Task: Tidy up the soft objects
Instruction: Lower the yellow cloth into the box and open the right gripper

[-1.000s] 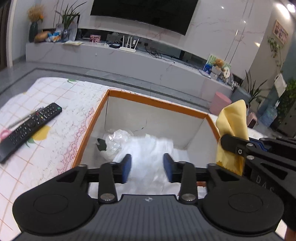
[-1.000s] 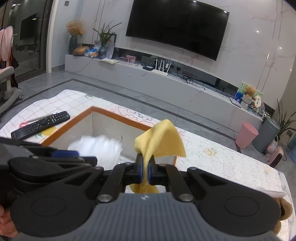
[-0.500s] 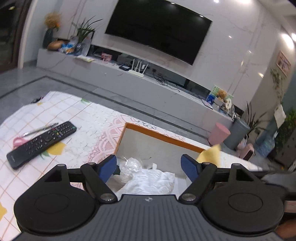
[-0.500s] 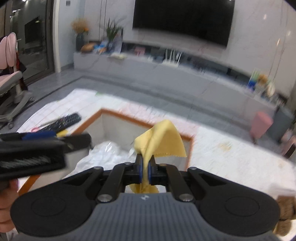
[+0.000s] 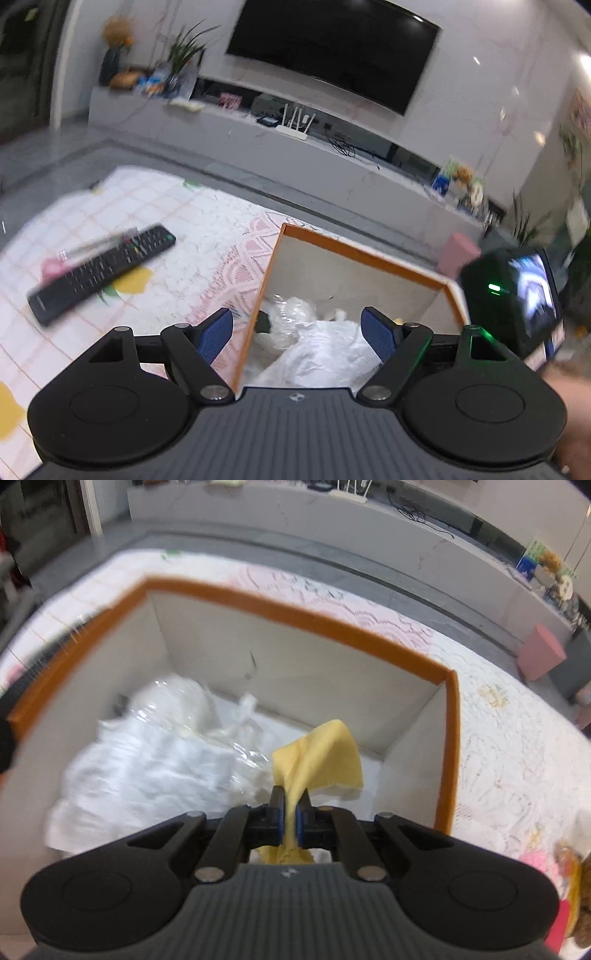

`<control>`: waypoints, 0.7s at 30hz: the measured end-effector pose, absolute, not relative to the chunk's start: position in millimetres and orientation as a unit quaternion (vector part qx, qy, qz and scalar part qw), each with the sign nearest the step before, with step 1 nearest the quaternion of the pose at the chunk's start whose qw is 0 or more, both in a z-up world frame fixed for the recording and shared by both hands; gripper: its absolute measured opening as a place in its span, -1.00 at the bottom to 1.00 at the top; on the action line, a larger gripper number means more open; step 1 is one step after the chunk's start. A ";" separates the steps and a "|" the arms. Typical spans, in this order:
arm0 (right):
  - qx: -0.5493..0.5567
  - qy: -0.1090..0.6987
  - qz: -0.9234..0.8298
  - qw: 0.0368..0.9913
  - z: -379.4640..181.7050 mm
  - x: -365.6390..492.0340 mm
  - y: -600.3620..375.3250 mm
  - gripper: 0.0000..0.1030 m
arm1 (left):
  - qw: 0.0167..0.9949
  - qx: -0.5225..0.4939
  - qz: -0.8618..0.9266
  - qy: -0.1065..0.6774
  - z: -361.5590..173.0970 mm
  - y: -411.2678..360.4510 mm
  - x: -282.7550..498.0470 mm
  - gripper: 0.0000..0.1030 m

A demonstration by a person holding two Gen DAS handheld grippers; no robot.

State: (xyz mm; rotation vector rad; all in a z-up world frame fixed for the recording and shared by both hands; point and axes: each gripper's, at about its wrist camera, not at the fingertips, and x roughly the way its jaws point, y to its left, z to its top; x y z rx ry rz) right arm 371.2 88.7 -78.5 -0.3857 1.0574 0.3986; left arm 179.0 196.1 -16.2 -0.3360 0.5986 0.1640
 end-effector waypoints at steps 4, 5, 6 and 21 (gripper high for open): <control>-0.234 0.514 0.185 0.804 -94.7 372.9 100.7 -0.89 | 0.951 -0.078 0.092 0.285 -18.0 175.4 177.8 0.75; -0.244 0.511 0.187 0.803 -95.0 371.8 103.4 -0.88 | 0.953 -0.070 0.097 0.279 -17.6 173.5 177.0 0.75; -0.248 0.509 0.182 0.804 -95.0 372.1 103.9 -0.72 | 0.953 -0.068 0.098 0.279 -16.9 173.5 177.0 0.76; -0.187 0.451 0.224 0.843 -51.0 335.1 84.2 0.59 | 0.948 -0.114 0.102 0.278 -8.5 190.1 174.5 0.77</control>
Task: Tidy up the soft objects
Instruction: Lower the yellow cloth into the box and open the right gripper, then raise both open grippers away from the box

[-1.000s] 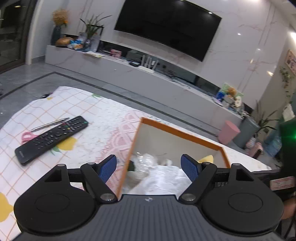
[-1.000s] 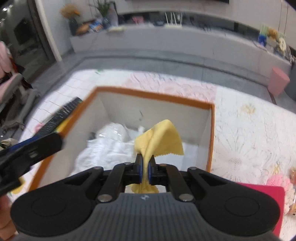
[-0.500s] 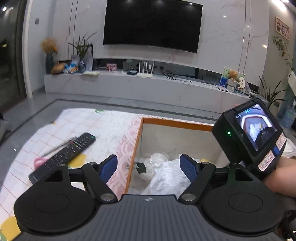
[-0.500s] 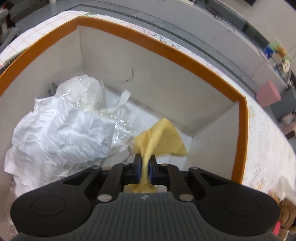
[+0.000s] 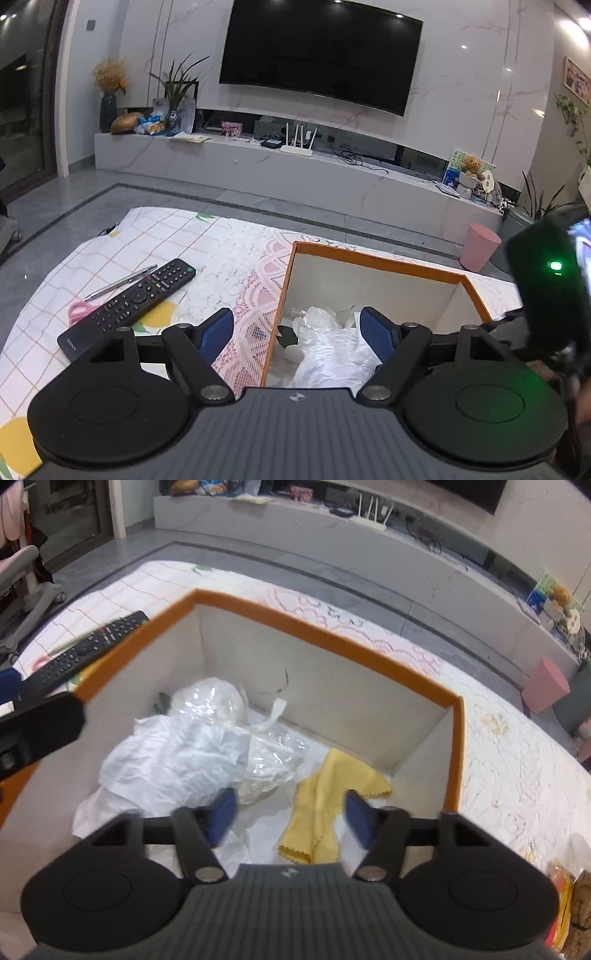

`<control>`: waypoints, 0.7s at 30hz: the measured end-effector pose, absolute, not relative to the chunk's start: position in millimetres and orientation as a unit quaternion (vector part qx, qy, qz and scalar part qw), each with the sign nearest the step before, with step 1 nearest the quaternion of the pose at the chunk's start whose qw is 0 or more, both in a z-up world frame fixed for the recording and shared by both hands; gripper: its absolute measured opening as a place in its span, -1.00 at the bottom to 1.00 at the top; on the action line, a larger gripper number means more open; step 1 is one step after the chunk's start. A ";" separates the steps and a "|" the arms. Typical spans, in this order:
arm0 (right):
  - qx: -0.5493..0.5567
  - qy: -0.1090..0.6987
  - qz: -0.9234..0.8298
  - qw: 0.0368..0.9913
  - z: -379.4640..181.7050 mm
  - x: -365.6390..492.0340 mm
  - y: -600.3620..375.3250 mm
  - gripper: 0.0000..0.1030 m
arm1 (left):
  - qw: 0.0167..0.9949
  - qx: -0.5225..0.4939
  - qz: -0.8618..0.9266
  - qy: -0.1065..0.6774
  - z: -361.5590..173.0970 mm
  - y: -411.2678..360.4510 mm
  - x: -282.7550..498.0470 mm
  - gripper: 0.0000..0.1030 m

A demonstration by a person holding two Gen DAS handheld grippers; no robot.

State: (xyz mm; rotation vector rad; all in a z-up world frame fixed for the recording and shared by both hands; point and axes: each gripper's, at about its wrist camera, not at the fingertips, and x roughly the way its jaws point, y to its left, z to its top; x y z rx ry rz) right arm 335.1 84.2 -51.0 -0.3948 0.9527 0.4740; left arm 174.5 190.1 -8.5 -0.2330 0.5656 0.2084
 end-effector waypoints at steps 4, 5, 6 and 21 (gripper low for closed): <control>-0.190 0.423 0.222 0.858 -42.1 329.9 89.7 0.73 | 0.946 -0.116 0.115 0.282 -7.2 195.2 173.2 0.77; -0.186 0.419 0.221 0.861 -39.6 328.8 88.6 0.83 | 0.946 -0.117 0.118 0.279 -5.8 196.7 172.4 0.77; -0.181 0.415 0.222 0.863 -35.4 325.8 86.9 0.87 | 0.946 -0.120 0.121 0.277 -4.1 197.8 171.5 0.77; -0.134 0.333 0.210 0.910 17.0 269.6 27.0 0.95 | 0.955 -0.104 0.121 0.251 14.7 190.8 161.2 0.77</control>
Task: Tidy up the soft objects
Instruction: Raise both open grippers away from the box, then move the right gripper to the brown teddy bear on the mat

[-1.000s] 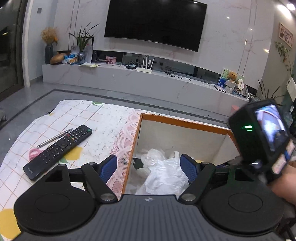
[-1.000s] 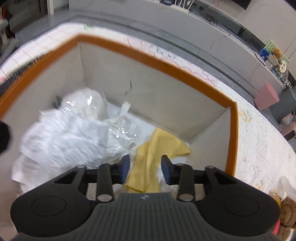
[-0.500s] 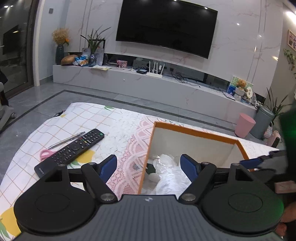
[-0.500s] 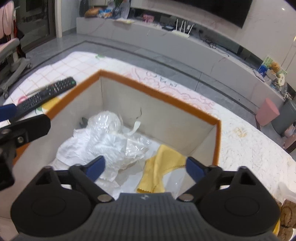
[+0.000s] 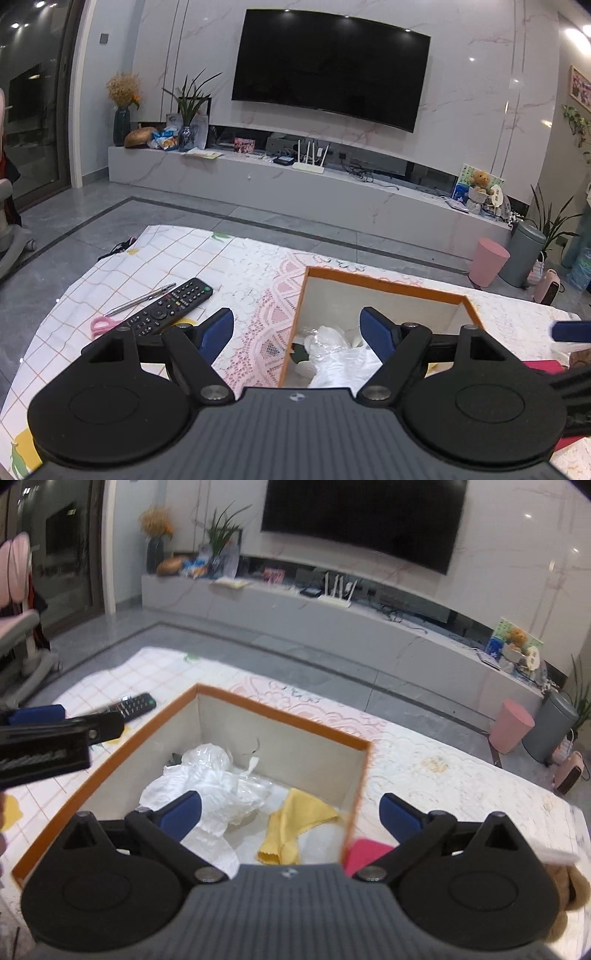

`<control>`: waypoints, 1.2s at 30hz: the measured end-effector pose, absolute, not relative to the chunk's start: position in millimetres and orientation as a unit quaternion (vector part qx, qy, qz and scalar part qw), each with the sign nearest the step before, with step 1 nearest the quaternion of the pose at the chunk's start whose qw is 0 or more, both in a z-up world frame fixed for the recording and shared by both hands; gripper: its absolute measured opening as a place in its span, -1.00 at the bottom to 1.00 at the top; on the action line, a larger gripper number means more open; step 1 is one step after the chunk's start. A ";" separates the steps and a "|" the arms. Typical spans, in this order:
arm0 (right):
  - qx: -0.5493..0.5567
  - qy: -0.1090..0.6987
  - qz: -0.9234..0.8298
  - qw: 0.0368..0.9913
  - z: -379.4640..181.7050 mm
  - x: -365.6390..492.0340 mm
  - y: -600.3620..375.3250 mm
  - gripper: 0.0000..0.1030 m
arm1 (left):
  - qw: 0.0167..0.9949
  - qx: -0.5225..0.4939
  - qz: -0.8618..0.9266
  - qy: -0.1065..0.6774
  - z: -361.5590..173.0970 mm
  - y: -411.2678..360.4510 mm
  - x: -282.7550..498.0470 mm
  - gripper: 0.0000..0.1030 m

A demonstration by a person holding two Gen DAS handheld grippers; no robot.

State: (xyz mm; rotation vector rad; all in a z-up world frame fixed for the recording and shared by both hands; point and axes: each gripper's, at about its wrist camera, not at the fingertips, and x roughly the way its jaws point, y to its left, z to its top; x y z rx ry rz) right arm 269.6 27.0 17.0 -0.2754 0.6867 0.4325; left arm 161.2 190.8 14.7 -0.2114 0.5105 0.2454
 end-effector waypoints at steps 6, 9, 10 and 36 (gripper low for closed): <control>-0.116 0.318 0.188 0.922 30.6 241.3 -33.8 0.95 | 0.957 -0.110 0.105 0.247 23.2 176.5 153.1 0.77; -0.107 0.311 0.162 0.930 32.6 234.7 -70.9 0.95 | 0.958 -0.109 0.101 0.247 27.4 162.9 142.8 0.77; -0.102 0.309 0.153 0.933 33.1 234.6 -84.2 0.95 | 0.959 -0.103 0.097 0.245 29.0 156.6 139.1 0.77; 0.108 0.319 -0.006 0.942 -0.4 239.5 -340.1 0.95 | 0.964 0.049 -0.132 0.224 -7.1 -103.0 122.6 0.80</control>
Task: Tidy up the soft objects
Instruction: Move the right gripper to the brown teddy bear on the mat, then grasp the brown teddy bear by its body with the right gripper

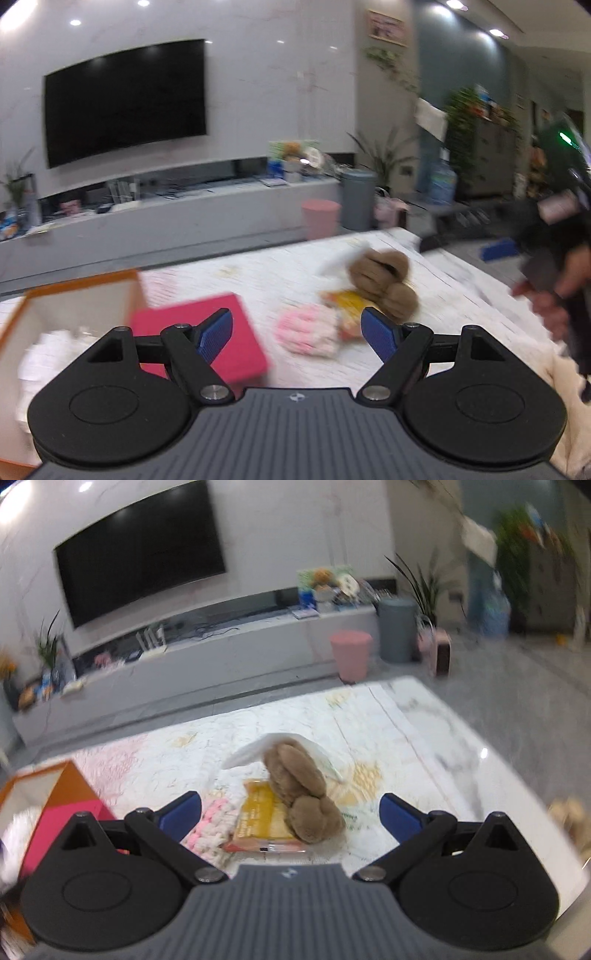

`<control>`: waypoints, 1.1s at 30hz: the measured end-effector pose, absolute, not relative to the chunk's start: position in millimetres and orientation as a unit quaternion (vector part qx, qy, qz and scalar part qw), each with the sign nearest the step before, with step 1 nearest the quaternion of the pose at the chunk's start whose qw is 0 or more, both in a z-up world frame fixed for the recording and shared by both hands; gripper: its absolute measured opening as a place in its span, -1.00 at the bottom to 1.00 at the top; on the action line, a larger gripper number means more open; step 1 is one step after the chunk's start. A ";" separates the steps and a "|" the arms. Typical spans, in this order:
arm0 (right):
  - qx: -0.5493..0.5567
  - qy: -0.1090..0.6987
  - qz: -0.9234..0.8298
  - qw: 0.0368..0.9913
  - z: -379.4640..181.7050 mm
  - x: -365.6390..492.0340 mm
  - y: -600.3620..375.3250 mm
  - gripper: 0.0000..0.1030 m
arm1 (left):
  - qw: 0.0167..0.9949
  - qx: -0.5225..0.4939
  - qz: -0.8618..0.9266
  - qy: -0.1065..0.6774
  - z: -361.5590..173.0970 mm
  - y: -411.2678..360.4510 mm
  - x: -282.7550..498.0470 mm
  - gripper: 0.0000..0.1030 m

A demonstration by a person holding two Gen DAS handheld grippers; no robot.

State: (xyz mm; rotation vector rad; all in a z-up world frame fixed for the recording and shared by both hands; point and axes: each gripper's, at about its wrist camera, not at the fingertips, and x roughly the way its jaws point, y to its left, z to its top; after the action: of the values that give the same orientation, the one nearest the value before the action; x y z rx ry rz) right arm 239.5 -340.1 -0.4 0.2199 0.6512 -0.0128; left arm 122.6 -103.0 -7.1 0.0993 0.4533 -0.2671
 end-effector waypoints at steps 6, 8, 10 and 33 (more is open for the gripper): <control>0.141 0.318 -0.016 0.938 -34.1 274.6 -346.4 0.95 | 0.956 0.080 -0.173 0.223 -44.7 -131.3 122.9 0.80; 0.136 0.317 -0.003 0.939 -46.8 289.4 -338.8 0.95 | 0.954 0.081 -0.167 0.235 -57.3 -136.0 123.1 0.80; 0.116 0.335 0.035 0.934 -60.5 307.4 -330.3 0.94 | 0.949 0.084 -0.173 0.250 -66.0 -137.2 124.9 0.80; -0.034 0.413 -0.012 0.910 -85.0 337.9 -318.1 -0.23 | 0.955 0.045 -0.137 0.258 -52.0 -137.0 114.7 0.80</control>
State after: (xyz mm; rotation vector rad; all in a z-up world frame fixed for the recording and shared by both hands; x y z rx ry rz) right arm 337.9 -318.1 -85.0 -0.0699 0.8518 -0.0241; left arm 114.7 -137.0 -52.0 0.0909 0.5242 -0.2788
